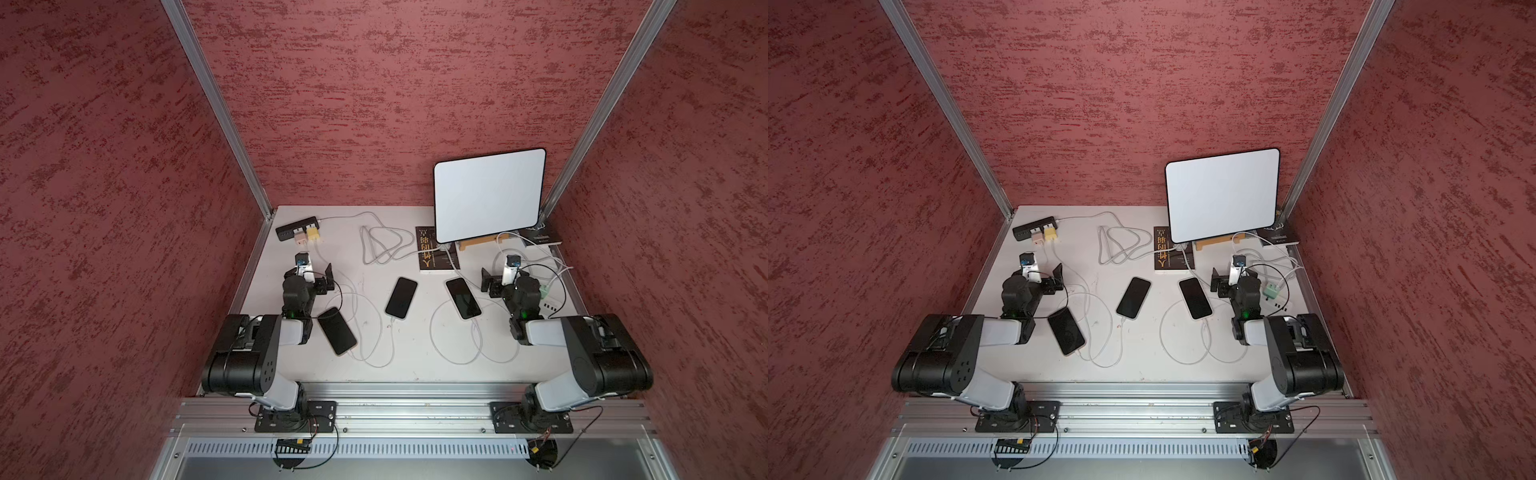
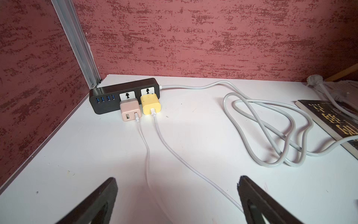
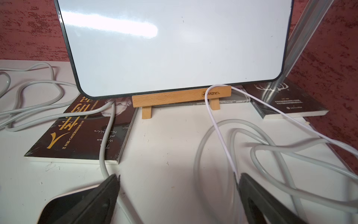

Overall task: Unplug the charging cable from the phone
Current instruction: Pick up the phone at the center of the board.

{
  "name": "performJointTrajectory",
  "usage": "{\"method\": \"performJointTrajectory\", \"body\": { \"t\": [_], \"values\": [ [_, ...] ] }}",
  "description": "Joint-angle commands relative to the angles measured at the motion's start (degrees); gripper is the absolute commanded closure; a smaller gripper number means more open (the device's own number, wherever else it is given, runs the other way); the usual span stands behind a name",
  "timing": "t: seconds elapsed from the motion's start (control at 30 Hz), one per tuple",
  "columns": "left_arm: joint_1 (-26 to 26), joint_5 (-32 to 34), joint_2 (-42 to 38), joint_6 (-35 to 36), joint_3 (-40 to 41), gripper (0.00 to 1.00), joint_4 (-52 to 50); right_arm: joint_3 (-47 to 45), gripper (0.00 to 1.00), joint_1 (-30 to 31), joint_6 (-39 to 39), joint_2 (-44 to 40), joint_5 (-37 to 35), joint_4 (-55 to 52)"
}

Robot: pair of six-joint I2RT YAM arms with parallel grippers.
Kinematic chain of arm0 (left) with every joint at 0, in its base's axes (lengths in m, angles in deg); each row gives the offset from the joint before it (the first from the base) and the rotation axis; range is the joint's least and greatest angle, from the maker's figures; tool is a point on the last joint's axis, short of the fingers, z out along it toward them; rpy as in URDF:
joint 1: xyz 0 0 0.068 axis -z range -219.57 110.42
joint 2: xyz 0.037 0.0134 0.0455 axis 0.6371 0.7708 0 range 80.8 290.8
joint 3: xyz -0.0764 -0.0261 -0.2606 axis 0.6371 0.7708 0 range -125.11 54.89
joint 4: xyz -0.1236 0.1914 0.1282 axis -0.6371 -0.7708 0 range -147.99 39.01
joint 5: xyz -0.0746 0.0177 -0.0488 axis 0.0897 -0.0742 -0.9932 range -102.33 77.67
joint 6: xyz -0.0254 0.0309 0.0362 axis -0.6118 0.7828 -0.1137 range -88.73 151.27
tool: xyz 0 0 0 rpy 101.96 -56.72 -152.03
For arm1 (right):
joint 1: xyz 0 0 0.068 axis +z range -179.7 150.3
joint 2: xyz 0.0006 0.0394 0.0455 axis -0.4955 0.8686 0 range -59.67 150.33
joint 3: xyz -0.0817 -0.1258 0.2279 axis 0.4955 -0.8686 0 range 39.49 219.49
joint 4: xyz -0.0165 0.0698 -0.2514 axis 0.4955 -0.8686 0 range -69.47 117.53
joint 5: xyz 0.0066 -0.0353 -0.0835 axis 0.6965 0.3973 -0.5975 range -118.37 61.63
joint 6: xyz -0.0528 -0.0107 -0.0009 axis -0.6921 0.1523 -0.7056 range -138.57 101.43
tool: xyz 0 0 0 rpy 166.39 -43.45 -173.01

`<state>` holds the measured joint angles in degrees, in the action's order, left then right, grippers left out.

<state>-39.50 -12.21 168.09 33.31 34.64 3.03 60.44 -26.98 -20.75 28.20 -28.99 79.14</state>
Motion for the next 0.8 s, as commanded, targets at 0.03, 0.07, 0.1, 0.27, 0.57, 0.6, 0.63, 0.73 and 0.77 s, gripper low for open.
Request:
{"method": "performJointTrajectory", "body": {
  "t": [0.03,0.07,0.1,0.27,0.57,0.6,0.63,0.73,0.77],
  "values": [
    [0.28,0.37,0.19,0.68,0.58,0.00,1.53,0.24,0.01,-0.48,-0.46,0.22,0.12,1.65],
    [0.35,0.36,0.17,0.69,0.63,0.00,1.53,0.38,0.01,-0.45,-0.38,0.22,0.16,1.56],
    [0.36,0.35,0.17,0.73,0.65,0.00,1.53,0.50,0.01,-0.44,-0.38,0.22,0.18,1.31],
    [-1.37,-3.33,0.14,-0.30,-1.23,0.00,-2.19,0.77,0.01,-0.48,-0.02,0.22,-0.63,0.70],
    [-1.79,-3.77,0.15,-0.46,-1.30,0.00,-2.25,0.89,0.01,-0.48,0.07,0.23,-0.74,0.46],
    [-1.77,-3.80,0.16,-0.46,-1.30,0.00,-2.31,0.85,0.01,-0.44,0.07,0.32,-0.76,0.50],
    [-1.75,-3.88,0.12,-0.46,-1.31,0.00,-2.34,0.87,0.01,-0.44,0.07,0.26,-0.83,0.59],
    [-1.82,-3.85,0.16,-0.50,-1.36,0.00,-2.41,0.19,0.01,-0.46,-0.46,0.11,-0.30,1.88],
    [-1.79,-3.84,0.12,-0.50,-1.37,0.00,-2.50,-0.11,0.01,-0.44,-0.66,0.10,0.13,2.43]
  ]
}}
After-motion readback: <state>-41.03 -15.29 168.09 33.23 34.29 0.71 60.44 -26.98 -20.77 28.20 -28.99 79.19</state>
